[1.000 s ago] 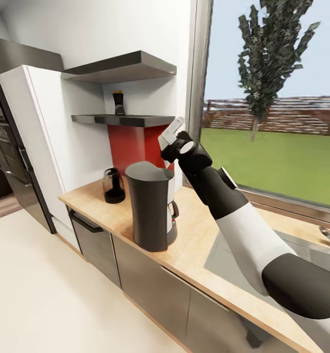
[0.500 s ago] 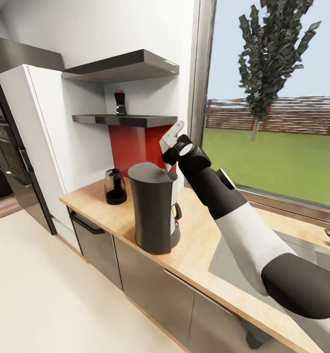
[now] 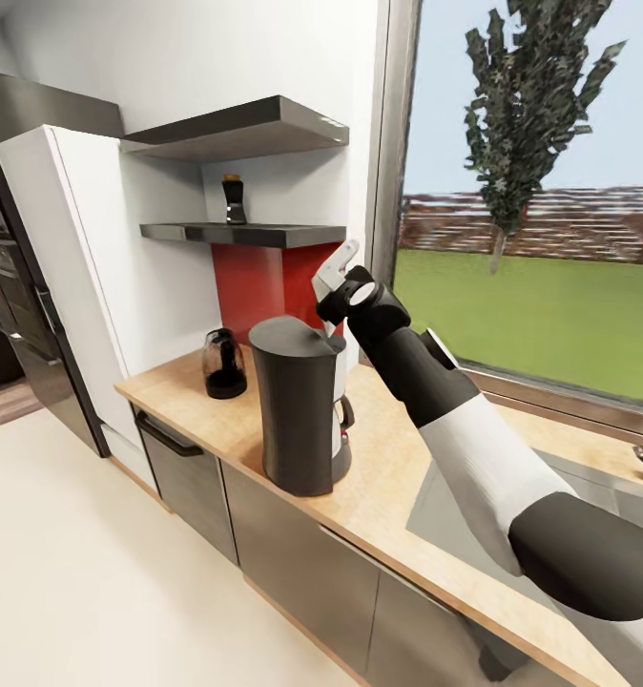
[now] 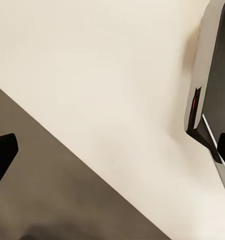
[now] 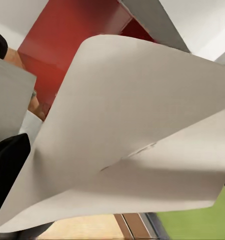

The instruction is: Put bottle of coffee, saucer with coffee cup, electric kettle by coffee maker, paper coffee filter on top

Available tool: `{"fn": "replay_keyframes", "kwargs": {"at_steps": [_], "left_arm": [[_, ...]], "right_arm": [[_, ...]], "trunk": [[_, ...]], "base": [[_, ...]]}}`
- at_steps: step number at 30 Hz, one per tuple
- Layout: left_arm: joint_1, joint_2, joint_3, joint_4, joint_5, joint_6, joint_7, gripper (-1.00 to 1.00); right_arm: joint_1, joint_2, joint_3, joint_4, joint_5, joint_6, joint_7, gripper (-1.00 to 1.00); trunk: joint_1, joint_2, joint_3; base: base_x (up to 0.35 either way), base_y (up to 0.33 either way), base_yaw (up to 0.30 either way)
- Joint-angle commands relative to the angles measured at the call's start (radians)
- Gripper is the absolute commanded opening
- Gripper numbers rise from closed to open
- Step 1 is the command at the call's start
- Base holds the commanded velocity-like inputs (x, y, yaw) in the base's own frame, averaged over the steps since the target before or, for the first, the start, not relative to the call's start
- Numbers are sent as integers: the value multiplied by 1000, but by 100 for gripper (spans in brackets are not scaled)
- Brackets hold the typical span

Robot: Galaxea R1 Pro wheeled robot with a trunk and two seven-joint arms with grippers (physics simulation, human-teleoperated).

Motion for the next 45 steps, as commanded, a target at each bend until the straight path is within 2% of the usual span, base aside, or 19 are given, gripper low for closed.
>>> {"fn": "replay_keyframes", "kwargs": {"at_steps": [1,17,19,36,41,45], "left_arm": [[0,0,3,-2,3,-2,0,100],[0,0,3,-2,3,-3,0,100],[0,0,2,-2,4,-2,0,100],[0,0,3,-2,3,-2,0,100],[0,-1,3,-2,3,-2,0,100],[0,-2,3,-2,3,-2,0,100]], "right_arm": [[-1,0,1,11,11,4,8,-100],[-1,0,0,65,7,2,6,-100],[-1,0,0,73,8,-20,6,-100],[-1,0,-1,77,12,-38,8,-100],[-1,-19,-1,84,11,-38,8,-100],[-1,-24,-1,122,9,-38,7,-100]], "trunk": [[1,-2,-2],[1,-2,-2],[1,-2,-2],[1,-2,-2],[1,-2,-2],[1,-2,-2]], "base": [[0,0,0],[0,0,0],[38,0,0],[53,0,0],[0,0,0],[0,0,0]]}}
